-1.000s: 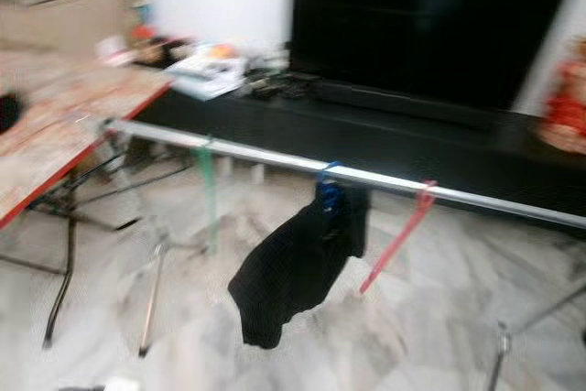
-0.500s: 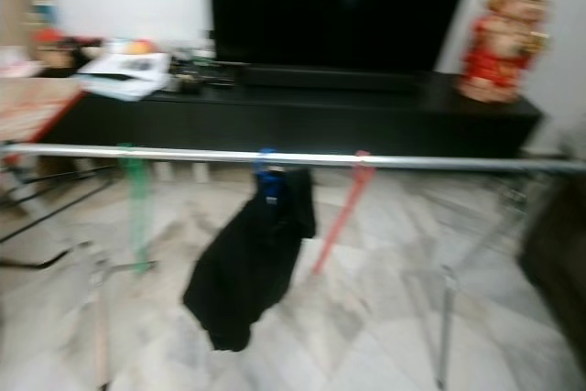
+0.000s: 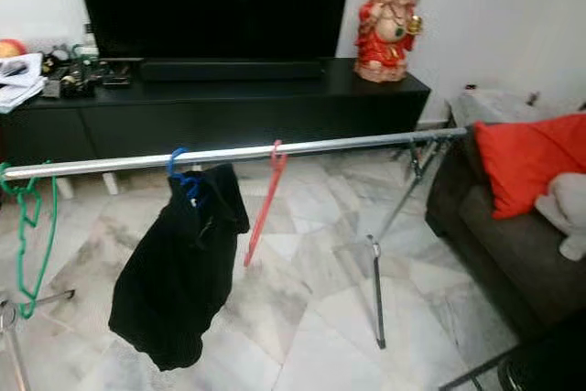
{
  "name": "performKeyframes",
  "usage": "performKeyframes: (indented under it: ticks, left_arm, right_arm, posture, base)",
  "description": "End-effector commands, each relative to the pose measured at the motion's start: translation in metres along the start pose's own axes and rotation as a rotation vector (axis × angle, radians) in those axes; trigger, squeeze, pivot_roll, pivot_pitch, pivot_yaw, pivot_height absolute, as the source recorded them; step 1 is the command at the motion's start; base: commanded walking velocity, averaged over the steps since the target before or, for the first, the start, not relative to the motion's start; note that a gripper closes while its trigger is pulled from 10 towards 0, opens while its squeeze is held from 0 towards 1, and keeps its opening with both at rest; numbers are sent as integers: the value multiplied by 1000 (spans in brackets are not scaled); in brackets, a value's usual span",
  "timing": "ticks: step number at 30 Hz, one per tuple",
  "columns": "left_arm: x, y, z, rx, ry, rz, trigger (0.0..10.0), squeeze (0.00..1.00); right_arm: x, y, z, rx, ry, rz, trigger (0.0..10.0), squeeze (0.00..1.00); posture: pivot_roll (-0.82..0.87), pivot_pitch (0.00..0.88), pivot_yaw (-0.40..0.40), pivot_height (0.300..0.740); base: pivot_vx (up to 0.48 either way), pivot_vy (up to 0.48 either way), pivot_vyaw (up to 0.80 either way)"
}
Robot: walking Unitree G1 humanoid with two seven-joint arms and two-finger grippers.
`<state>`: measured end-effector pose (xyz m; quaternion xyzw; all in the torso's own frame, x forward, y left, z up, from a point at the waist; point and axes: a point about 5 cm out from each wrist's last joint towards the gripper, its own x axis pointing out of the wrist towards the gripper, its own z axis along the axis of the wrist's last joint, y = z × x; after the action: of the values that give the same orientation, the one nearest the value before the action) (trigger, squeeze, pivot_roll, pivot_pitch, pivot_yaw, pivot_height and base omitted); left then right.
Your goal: Hang hanger
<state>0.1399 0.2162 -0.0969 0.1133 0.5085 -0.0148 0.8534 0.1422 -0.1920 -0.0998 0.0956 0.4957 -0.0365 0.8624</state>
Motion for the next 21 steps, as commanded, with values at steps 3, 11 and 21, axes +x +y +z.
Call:
performKeyframes:
  ticks: [3,11,21]
  left_arm:
    - [-1,2,-5,18,23,0,10000,0]
    - [-1,10,-3,69,20,16,10000,0]
    - [-2,15,-4,31,24,31,10000,0]
  right_arm:
    - [0,1,1,15,-4,-7,10000,0]
    - [1,6,1,30,-12,-4,10000,0]
    - [1,8,-2,34,-12,-3,10000,0]
  posture:
    - [136,0,-39,740]
    - [139,0,-23,740]
    - [147,0,-24,740]
  base:
    - [0,0,-685]
    - [0,-180,-681]
    - [0,0,-678]
